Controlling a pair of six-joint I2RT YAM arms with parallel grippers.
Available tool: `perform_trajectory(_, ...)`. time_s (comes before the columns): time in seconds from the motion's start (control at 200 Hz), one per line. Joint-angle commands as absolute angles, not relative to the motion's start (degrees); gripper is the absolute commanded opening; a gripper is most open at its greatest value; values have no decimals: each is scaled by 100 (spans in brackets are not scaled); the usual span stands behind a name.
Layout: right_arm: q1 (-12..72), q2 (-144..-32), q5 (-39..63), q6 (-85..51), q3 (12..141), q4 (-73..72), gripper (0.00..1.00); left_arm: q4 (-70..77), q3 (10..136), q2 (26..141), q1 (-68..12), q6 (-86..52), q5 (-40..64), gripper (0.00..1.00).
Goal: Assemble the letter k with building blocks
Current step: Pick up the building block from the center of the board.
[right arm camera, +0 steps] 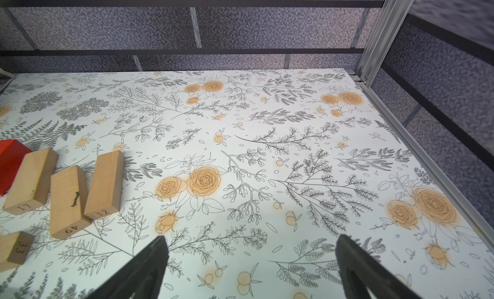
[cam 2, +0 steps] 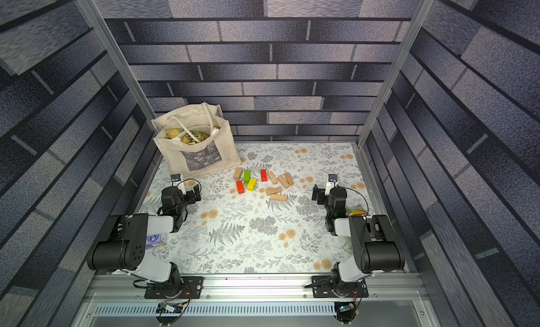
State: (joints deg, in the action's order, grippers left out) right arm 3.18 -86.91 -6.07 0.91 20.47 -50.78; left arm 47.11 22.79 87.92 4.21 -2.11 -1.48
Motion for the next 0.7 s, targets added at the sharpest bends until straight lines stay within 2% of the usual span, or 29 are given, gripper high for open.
perform_trajectory(0.0, 298, -8736, -575, 70, 2149, -4983, 100, 4642, 2434, 8846, 449, -319, -36, 100)
perform_trajectory(0.321, 290, -8639, -657, 12, 2114, -4997, 100, 4573, 2462, 8798, 428, -332, -151, 100)
perform_trajectory(0.441, 298, -7881, -987, -37, 2828, -3077, 100, 2824, 3218, 8262, 229, -332, -831, 100)
perform_trajectory(0.696, 431, -7939, -699, -452, 4441, -294, 100, -205, 4922, 7831, -701, -654, -2080, 100)
